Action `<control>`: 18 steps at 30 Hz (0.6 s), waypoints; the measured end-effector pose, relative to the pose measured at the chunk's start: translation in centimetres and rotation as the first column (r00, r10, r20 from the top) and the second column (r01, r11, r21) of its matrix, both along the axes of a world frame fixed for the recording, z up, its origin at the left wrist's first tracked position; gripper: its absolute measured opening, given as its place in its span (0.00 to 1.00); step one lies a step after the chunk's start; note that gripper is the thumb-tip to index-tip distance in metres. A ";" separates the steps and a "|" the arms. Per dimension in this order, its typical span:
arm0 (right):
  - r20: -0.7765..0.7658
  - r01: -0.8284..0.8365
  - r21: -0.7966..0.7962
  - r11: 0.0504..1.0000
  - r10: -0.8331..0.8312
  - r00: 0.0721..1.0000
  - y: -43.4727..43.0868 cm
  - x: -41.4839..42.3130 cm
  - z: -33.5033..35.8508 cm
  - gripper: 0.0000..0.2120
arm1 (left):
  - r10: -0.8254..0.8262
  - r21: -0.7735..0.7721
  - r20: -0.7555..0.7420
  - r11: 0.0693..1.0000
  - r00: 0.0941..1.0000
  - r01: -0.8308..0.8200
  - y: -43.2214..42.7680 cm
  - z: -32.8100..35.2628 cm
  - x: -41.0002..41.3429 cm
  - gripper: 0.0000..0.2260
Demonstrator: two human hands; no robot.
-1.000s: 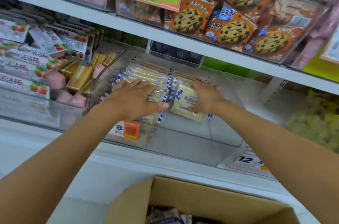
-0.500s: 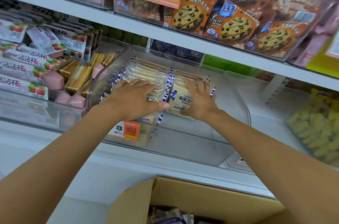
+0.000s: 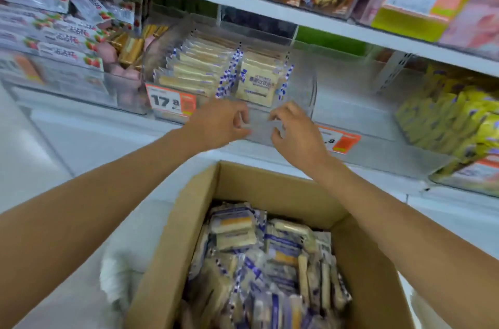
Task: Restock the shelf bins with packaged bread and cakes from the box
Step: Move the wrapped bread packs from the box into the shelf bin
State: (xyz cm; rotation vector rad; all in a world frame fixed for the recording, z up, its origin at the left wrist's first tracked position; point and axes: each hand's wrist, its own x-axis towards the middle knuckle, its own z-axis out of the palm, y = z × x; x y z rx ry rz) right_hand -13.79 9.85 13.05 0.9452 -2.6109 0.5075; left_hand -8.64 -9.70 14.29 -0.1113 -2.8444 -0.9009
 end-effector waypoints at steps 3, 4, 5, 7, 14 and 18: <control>0.327 -0.049 0.152 0.987 -0.003 0.945 4.5 4.5 -5.9 0.16 | -0.008 0.044 0.238 0.999 0.971 -0.003 1.7 -5.4 3.7 0.10; 0.439 -0.064 0.205 0.977 -0.034 0.898 5.9 5.8 -7.9 0.17 | -0.010 0.041 0.311 0.999 0.951 -0.003 2.0 -7.1 4.8 0.10; 0.521 -0.068 0.236 0.969 -0.067 0.851 7.1 6.7 -9.8 0.18 | -0.014 0.033 0.370 0.999 0.929 0.002 2.3 -8.6 5.6 0.10; 0.602 -0.058 0.229 0.972 -0.095 0.793 8.3 7.4 -13.2 0.17 | -0.015 0.025 0.440 1.000 0.898 0.005 2.5 -10.5 6.7 0.11; 0.698 -0.196 0.164 0.967 0.026 0.715 3.0 5.1 -21.7 0.29 | 0.053 0.038 0.399 0.997 0.915 -0.074 2.2 -11.8 7.4 0.08; 0.624 -0.081 0.077 0.994 0.015 0.781 3.5 3.8 -22.6 0.14 | 0.065 0.075 0.413 0.992 0.909 -0.105 2.3 -11.8 7.0 0.10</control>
